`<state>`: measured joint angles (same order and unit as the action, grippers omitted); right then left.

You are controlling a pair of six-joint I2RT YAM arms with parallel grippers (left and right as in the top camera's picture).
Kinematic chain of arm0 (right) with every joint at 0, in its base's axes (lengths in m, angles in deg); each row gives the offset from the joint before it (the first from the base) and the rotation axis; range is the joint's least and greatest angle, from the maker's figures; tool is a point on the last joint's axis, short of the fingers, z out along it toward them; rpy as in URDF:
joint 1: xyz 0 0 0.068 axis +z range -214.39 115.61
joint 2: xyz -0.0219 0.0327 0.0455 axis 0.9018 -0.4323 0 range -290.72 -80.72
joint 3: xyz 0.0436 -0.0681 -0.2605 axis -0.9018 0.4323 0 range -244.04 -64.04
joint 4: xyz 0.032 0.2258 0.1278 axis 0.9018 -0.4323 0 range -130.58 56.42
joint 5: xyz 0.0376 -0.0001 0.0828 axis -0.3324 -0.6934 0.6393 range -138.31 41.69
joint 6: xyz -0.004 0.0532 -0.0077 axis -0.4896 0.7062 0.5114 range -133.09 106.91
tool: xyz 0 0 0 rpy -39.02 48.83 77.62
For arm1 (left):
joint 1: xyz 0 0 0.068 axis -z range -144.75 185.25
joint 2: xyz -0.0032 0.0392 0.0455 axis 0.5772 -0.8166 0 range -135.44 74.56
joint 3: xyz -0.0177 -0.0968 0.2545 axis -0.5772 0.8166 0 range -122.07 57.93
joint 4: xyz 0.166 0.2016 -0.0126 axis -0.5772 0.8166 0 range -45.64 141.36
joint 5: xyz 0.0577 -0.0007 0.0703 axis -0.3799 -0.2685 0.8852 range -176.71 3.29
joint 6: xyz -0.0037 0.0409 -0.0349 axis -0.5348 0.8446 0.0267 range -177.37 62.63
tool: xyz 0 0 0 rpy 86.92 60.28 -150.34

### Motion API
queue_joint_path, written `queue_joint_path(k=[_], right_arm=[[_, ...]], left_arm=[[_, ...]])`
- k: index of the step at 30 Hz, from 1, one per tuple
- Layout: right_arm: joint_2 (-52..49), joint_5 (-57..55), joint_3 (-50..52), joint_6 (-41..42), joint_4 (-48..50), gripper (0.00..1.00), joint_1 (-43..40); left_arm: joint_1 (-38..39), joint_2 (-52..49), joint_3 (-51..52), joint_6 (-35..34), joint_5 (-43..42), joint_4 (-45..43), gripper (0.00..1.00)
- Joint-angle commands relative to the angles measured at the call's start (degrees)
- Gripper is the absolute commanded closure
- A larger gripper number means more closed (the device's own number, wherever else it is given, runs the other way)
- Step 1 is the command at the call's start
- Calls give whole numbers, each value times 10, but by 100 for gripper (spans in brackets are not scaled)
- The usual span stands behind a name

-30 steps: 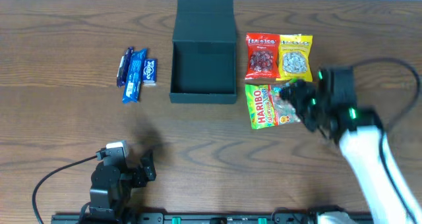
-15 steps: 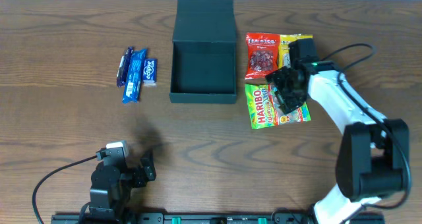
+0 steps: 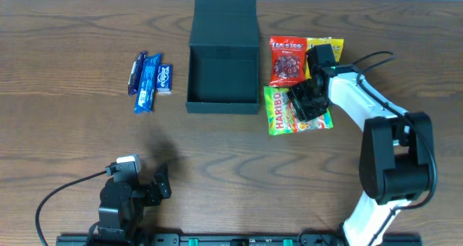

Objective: Pack container
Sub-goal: 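Reach the right gripper to the green Haribo bag and grasp it, then carry the Haribo bag with the right gripper into the black box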

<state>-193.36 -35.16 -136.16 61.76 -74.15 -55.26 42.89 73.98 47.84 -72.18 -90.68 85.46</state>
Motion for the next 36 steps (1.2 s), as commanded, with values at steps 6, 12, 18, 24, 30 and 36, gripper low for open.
queue_joint_path(k=[6,12,18,24,30,36], right_arm=[[-78,15,17,0,2,98,3],[-77,47,17,-23,-11,99,3],[-65,61,16,-35,-52,68,3],[-49,57,16,-42,-72,34,3],[-49,24,17,-35,-74,20,3],[-51,-51,17,-38,-88,50,4]], left_arm=[[-2,4,8,0,-1,6,5],[-2,4,8,0,-1,6,5],[-2,4,8,0,-1,6,5],[-2,4,8,0,-1,6,5],[-2,4,8,0,-1,6,5],[-2,4,8,0,-1,6,5]])
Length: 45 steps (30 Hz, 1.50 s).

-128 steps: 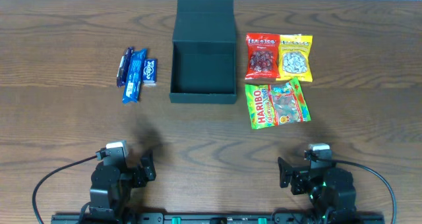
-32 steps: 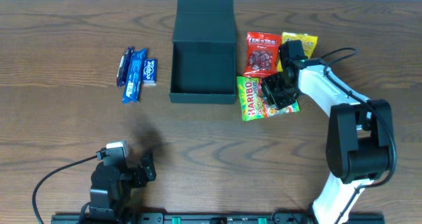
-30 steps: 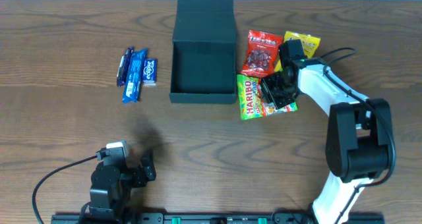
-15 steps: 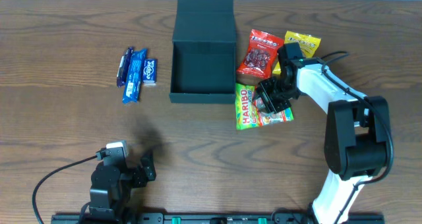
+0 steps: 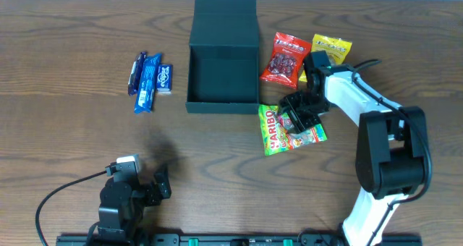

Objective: Pack container
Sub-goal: 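Carry the Haribo bag with the right gripper into the black box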

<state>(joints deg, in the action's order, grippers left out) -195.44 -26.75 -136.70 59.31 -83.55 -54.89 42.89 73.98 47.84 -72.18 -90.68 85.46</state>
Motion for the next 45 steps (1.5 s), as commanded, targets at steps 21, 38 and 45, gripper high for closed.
queue_joint_path(k=[21,38,45], right_arm=[[-116,-218,23,-159,-17,98,1],[96,-253,21,-324,-46,98,46],[276,-190,10,-479,62,98,126]], left_arm=[[-2,4,8,0,-1,6,5],[-2,4,8,0,-1,6,5],[-2,4,8,0,-1,6,5]])
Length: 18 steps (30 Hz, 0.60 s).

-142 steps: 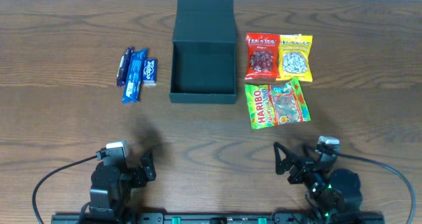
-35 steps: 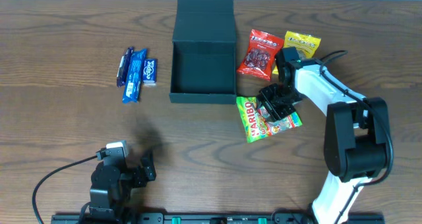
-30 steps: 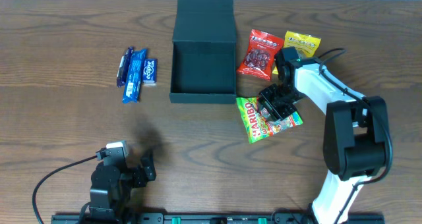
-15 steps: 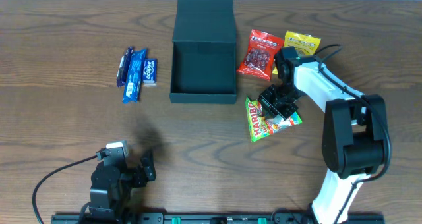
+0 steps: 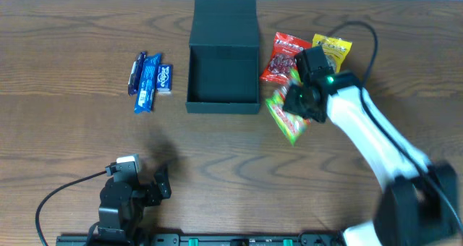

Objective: Pack container
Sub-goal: 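Carry the Haribo bag with the right gripper into the black box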

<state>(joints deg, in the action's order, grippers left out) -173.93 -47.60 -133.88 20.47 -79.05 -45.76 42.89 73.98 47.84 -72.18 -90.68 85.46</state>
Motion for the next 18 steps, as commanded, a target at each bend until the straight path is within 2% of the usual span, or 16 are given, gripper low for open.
queue_joint_path(k=[1,6,10,18], right_arm=[[78,32,-25,-107,33,98,50],[75,55,-95,-190,71,98,125],[-1,56,-177,-230,76,99,167],[-182,40,-329,-300,39,99,185]], left_arm=[[-2,4,8,0,-1,6,5],[-2,4,8,0,-1,6,5],[-2,4,8,0,-1,6,5],[-2,4,8,0,-1,6,5]])
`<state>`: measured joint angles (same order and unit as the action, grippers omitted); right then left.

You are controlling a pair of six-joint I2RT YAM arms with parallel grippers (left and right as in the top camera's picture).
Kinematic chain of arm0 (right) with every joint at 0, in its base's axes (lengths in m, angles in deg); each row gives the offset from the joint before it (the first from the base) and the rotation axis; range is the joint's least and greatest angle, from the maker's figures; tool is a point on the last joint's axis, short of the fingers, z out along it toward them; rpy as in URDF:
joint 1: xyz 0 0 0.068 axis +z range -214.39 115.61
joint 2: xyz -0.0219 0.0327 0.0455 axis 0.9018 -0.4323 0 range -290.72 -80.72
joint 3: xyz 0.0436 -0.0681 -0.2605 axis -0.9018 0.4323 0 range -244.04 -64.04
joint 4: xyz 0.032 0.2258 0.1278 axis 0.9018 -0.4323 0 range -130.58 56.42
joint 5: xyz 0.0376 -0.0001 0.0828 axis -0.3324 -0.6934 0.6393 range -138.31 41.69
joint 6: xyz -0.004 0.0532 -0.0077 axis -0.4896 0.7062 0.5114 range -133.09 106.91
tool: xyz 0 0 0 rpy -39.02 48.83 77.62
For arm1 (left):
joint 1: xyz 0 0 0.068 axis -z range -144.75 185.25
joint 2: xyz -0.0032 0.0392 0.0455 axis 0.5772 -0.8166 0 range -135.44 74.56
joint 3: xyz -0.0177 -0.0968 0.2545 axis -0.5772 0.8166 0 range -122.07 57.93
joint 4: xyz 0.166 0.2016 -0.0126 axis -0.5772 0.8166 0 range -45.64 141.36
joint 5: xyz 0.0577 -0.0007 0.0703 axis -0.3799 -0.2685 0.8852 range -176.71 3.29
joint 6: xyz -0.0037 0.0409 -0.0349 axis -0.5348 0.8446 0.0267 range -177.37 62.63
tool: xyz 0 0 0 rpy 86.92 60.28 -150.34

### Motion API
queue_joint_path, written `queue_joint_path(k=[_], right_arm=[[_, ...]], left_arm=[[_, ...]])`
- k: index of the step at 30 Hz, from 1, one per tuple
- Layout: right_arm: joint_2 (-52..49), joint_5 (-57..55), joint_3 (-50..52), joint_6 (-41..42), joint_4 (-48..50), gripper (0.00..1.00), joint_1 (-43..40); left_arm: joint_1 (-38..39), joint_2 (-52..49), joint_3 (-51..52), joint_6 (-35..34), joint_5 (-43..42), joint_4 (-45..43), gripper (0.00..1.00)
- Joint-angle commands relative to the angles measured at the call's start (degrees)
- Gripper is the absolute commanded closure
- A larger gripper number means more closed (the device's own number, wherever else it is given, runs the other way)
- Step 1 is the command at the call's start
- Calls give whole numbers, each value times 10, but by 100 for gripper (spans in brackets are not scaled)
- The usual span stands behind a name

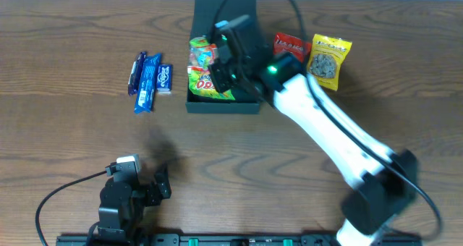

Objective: Pack container
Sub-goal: 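Carry the Haribo bag with the right gripper into the black box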

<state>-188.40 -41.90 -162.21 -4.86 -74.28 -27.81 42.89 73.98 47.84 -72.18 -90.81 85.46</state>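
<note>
The dark box [223, 106] stands open at the back centre of the overhead view, its lid [226, 6] folded away behind it. My right gripper [219, 71] reaches over the box from the right, shut on the green Haribo gummy bag [201, 78]. The bag hangs tilted over the left part of the box's inside. A red snack bag [289, 43] and a yellow one [329, 59] lie right of the box, the red one partly under my arm. Blue wrapped bars [147, 80] lie left of the box. My left gripper [162, 182] rests at the front left.
The right arm [325, 130] stretches diagonally from the front right across the table to the box. A cable [54, 195] loops beside the left arm's base. The table's front edge carries a rail [217, 240].
My right gripper has moved left with the Haribo bag, from the table just right of the box to over the box's inside. The left arm has not moved.
My right gripper was down on the Haribo bag beside the red and yellow bags. Then the bag lay shifted toward the front. Then it was lifted, tilted, right of the box. Now it hangs over the box's inside.
</note>
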Motion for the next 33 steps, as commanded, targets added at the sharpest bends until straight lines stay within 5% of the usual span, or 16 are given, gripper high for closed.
queue_joint_path(k=[1,11,14,19,24,28,33], right_arm=[[-56,-31,-61,-47,-19,99,5],[-142,-66,-98,-29,-52,99,5],[-141,-66,-100,-29,-50,3,5],[-123,-66,-130,-29,-70,1,-1],[-119,-62,-134,-21,-81,30,-19],[-105,-55,-139,27,-124,20,-44],[-85,-27,-139,29,-155,19,-115]], left_arm=[[-2,4,8,0,0,6,5],[-2,4,8,0,0,6,5],[-2,4,8,0,0,6,5],[-2,4,8,0,0,6,5],[-2,4,8,0,0,6,5],[-2,4,8,0,0,6,5],[-2,4,8,0,0,6,5]])
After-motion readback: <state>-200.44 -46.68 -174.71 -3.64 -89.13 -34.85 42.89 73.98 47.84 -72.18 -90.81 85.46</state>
